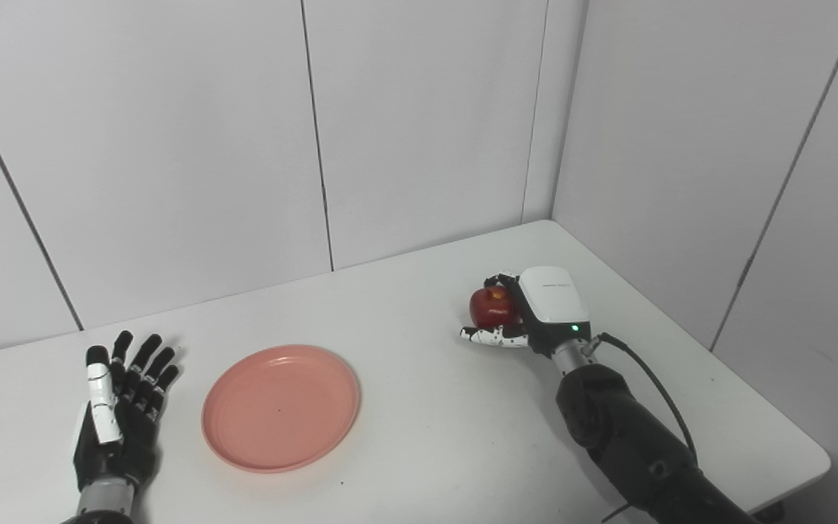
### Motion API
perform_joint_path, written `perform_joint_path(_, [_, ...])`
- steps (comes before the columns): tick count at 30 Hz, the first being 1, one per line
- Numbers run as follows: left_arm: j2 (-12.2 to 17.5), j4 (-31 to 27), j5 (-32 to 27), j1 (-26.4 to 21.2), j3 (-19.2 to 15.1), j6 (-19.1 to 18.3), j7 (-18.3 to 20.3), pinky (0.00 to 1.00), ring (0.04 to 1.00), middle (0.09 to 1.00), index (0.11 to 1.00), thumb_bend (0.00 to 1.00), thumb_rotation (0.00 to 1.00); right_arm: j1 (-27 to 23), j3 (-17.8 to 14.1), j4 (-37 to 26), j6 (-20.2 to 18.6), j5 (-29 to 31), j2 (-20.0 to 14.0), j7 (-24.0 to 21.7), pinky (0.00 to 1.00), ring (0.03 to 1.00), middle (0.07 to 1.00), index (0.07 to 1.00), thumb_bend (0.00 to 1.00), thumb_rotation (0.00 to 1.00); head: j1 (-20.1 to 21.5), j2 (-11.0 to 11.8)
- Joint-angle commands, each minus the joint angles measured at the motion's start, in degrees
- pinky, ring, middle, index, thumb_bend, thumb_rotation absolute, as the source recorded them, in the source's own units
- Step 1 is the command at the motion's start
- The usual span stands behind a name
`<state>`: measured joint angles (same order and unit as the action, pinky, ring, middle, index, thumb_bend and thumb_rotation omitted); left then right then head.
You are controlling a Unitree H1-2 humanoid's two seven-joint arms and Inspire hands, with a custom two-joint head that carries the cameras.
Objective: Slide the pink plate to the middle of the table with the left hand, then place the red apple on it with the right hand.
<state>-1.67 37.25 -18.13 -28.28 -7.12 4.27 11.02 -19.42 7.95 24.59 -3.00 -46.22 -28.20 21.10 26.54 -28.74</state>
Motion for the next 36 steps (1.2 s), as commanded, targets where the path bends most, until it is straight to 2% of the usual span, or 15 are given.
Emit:
perform_joint_path(1, [-0.32, 3.42, 1.0, 2.68, 0.29, -4.78, -1.59, 0.91, 0.893, 0.91, 0.958, 0.68, 0.95, -3.41, -0.38, -1.59, 1.98, 0.2, -2.03, 1.79, 0.22, 0.285, 0.4, 0.631, 0.52, 0.58, -0.03, -0.05])
perform_joint_path(13, [-0.41, 2.34, 1.31, 2.85, 0.59, -5.5, -2.03, 0.9, 0.891, 0.915, 0.957, 0.7, 0.94, -3.62, -0.22, -2.32, 2.34, 0.51, -2.09, 2.18, 0.19, 0.261, 0.37, 0.615, 0.53, 0.55, -0.22, -0.01])
perform_joint_path(20, [-0.54, 1.86, 1.06, 2.87, 0.61, -6.01, -2.2, 0.91, 0.894, 0.915, 0.957, 0.7, 0.93, -4.15, 0.01, -4.52, 2.73, 0.42, -2.05, 1.74, 0.16, 0.22, 0.321, 0.589, 0.53, 0.55, -0.22, -0.01])
perform_joint_path(28, [-0.66, 2.03, 1.09, 2.87, 0.91, -5.65, -2.23, 0.91, 0.897, 0.92, 0.961, 0.68, 0.95, -5.47, 0.7, -5.91, 4.2, -0.36, -1.78, 3.26, 0.13, 0.196, 0.296, 0.46, 0.55, 0.64, -0.68, 0.11])
perform_joint_path(36, [-0.97, 2.18, 1.57, 2.93, 1.1, -5.35, -2.73, 0.89, 0.888, 0.912, 0.956, 0.69, 0.95, -5.77, 0.67, -6.66, 4.82, -0.44, -1.69, 3.3, 0.12, 0.176, 0.269, 0.391, 0.56, 0.63, -1.14, 0.16])
